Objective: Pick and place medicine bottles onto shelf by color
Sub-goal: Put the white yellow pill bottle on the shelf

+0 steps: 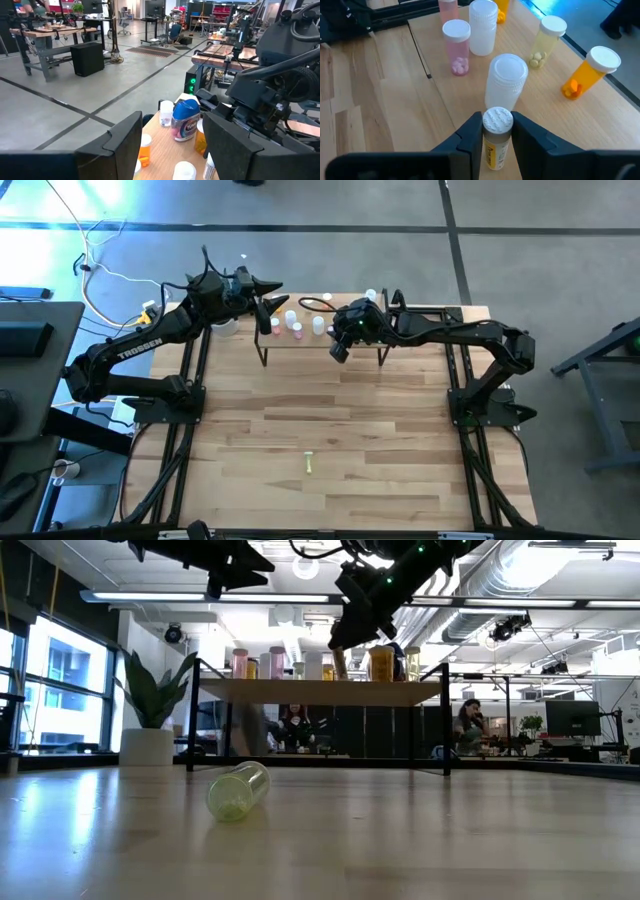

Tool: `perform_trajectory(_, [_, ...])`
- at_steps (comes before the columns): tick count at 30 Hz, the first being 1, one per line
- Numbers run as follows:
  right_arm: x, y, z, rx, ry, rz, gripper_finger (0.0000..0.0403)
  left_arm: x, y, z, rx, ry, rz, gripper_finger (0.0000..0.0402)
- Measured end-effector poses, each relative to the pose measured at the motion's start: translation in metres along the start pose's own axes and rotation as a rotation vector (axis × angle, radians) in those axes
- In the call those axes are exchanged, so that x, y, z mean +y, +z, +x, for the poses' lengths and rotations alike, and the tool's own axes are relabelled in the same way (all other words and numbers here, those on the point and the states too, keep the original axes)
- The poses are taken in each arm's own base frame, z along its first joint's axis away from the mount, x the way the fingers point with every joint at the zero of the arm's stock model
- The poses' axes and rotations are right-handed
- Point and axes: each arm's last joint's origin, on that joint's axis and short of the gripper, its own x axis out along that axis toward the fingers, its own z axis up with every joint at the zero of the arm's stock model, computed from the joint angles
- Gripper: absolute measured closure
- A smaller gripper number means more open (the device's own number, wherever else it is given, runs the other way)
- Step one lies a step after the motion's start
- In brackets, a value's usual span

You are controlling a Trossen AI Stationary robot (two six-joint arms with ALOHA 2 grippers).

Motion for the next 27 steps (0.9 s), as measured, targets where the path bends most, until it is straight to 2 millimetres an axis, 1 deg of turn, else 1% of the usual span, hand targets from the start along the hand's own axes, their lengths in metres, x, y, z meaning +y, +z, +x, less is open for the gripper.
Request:
perform_trajectory(11, [-0.0002, -0.0002, 0.0, 0.002, -0.002, -0.006, 0.0294, 0.0, 0.0, 0.0, 0.0, 0.0, 0.0, 0.0202])
perform_trajectory(27, [-0.0072, 0.0021, 0.0008, -0.017, -0.019, 0.008, 0.0292, 0.0, 0.0, 0.0, 0.0, 0.0, 0.0, 0.0202])
